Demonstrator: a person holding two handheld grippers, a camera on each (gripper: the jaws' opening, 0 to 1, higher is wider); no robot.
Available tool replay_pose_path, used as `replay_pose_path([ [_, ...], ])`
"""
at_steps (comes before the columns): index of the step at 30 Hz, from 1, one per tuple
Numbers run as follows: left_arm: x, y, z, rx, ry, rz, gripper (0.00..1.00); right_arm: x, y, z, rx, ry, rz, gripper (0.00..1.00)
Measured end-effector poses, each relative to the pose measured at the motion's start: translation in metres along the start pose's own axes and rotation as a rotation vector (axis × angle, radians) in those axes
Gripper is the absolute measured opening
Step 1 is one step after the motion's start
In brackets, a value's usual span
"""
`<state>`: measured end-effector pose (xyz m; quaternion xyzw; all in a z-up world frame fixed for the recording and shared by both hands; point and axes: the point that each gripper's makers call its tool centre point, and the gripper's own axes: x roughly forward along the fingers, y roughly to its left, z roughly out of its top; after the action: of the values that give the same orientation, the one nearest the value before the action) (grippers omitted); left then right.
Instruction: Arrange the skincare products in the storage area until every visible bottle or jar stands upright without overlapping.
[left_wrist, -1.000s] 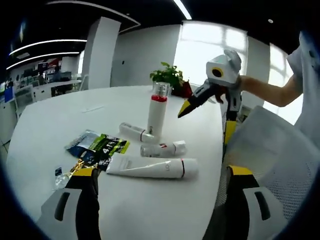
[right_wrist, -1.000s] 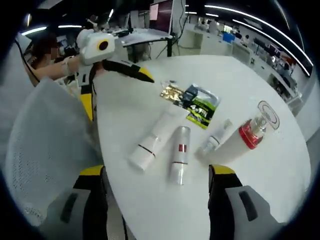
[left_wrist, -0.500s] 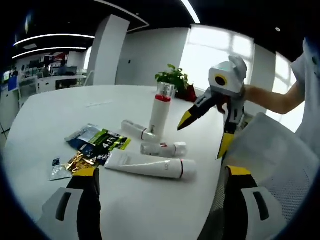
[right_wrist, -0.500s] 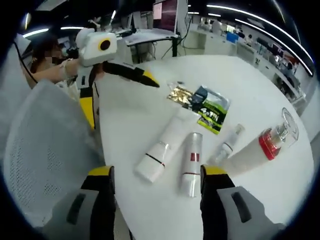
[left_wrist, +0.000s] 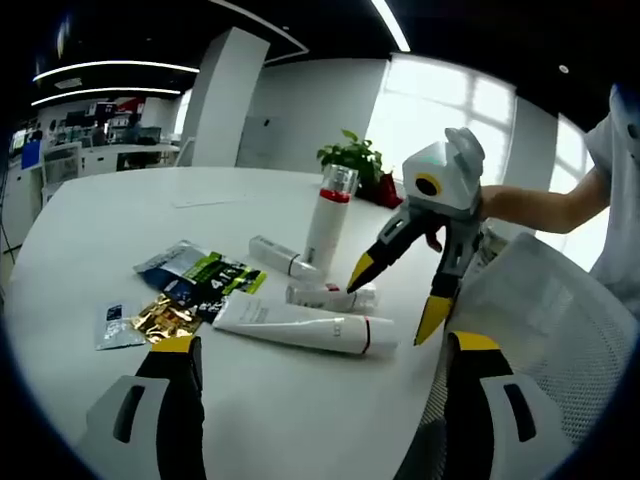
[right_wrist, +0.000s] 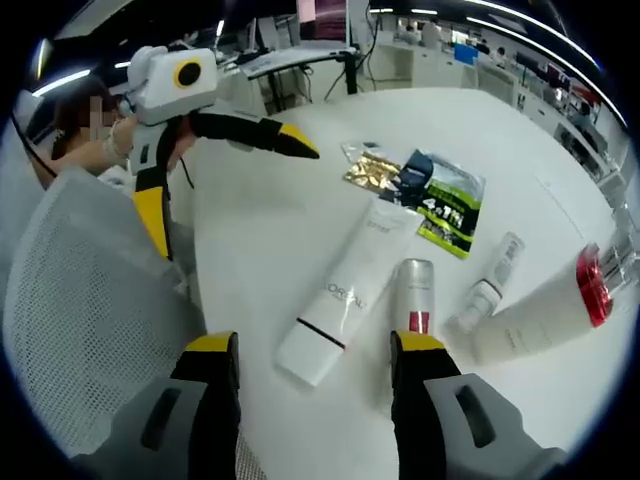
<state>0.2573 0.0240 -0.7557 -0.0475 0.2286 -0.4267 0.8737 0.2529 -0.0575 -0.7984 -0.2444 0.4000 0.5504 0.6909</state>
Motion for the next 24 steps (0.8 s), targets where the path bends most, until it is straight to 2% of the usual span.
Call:
replay_pose_path([
  [9, 0.002, -0.002, -0.003, -0.02, 0.002, -0.007, 0.92, 0.02, 0.001, 0.004, 0.023, 0.029, 0.004, 0.59],
  [20, 0.003, -0.003, -0.006, -0.048, 0.0, -0.014, 0.9, 0.033, -0.009, 0.009, 0.054, 0.033, -0.043, 0.54],
  [24, 0.004, -0.003, -0.007, -0.052, -0.003, -0.02, 0.9, 0.037, -0.011, 0.011, 0.065, 0.032, -0.052, 0.54],
])
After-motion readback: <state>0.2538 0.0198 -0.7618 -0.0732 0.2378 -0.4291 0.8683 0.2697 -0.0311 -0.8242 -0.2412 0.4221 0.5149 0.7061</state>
